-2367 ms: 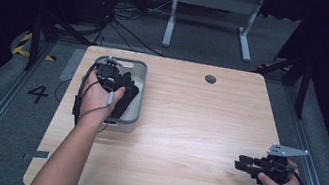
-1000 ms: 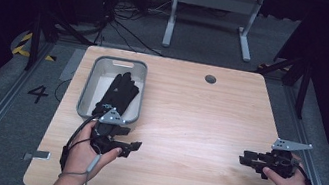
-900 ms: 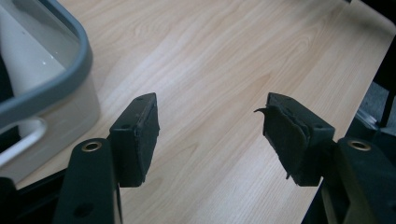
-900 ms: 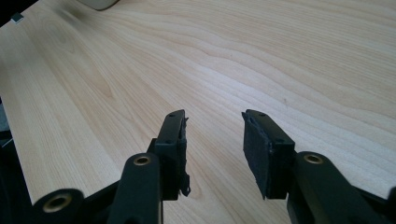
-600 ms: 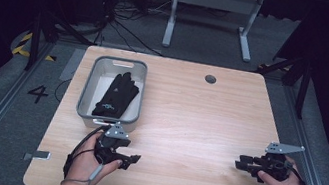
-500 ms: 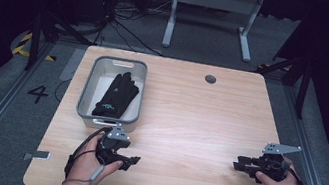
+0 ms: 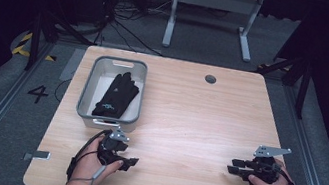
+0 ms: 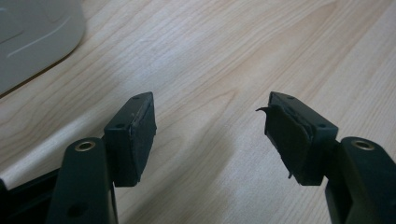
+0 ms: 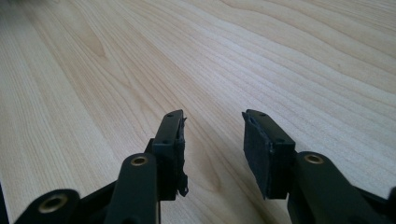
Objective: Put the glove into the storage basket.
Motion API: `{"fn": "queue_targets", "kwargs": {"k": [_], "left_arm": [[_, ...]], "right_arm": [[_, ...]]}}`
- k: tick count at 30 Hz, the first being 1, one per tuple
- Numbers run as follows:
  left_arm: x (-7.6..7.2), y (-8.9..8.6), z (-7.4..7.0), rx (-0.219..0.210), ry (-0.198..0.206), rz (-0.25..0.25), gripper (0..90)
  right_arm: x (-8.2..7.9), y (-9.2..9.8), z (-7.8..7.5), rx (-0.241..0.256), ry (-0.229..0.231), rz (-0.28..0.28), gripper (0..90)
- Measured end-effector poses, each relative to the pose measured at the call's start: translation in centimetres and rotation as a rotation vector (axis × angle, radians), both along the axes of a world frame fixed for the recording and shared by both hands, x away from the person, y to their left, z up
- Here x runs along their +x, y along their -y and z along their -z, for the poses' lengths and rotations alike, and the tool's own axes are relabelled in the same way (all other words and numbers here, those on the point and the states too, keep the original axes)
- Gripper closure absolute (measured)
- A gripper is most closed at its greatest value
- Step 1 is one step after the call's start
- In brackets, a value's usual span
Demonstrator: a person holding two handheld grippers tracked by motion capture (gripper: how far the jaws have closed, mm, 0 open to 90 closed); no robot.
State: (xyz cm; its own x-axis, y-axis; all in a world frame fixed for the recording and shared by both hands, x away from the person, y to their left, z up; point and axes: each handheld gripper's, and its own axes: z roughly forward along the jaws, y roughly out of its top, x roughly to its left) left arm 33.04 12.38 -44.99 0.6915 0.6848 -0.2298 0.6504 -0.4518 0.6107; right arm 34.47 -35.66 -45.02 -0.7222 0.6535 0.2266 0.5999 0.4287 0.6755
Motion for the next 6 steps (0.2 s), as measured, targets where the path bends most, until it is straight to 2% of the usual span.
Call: {"fn": "queue_targets", "kwargs": {"k": [6], "left_arm": [[0.04, 0.14, -0.18, -0.023, 0.007, 0.009, 33.7]], "right_arm": [[-0.13, 0.24, -0.05, 0.005, 0.002, 0.010, 59.3]]}}
